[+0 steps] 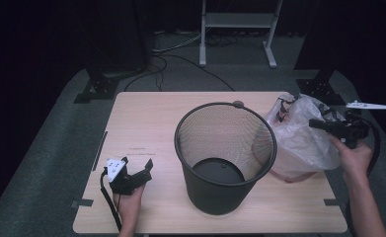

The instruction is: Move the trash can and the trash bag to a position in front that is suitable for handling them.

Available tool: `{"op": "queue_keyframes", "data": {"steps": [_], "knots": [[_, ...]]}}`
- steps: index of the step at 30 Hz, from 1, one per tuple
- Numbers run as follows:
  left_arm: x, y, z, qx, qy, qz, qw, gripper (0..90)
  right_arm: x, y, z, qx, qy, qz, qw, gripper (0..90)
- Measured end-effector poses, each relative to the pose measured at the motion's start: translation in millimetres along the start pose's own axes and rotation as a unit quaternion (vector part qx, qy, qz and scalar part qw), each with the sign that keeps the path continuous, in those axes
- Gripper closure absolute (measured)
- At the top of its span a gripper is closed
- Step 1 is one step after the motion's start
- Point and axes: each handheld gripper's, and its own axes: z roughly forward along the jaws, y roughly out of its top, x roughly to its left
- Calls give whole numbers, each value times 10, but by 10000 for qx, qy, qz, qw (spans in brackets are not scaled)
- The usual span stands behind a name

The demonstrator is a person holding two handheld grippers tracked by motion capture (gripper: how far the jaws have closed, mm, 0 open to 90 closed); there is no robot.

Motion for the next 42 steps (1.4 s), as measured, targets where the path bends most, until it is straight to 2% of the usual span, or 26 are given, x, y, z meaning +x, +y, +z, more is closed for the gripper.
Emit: {"op": "queue_keyframes", "data": {"steps": [9, 19, 26, 30, 36, 42], "knots": [[19, -2, -3, 0, 22, -24, 10000, 34, 111, 334, -232, -232, 237, -142, 9993, 900], [30, 12, -20, -46, 35, -34, 10000, 34, 271, 807, -521, -534, 645, -312, 9960, 900], [38, 10, -24, -38, 50, -26, 10000, 34, 378, 1134, -706, -720, 1079, -388, 9908, 900], [33, 11, -17, -48, 41, -26, 10000, 33, 476, 1317, -834, -860, 1387, -437, 9856, 900], [37, 20, -27, -67, 51, -23, 10000, 34, 748, 1572, -1046, -949, 1560, -726, 9805, 900], [32, 40, -43, -115, 32, -9, 9999, 34, 1027, 1705, -1197, -989, 1746, -968, 9749, 900]]}}
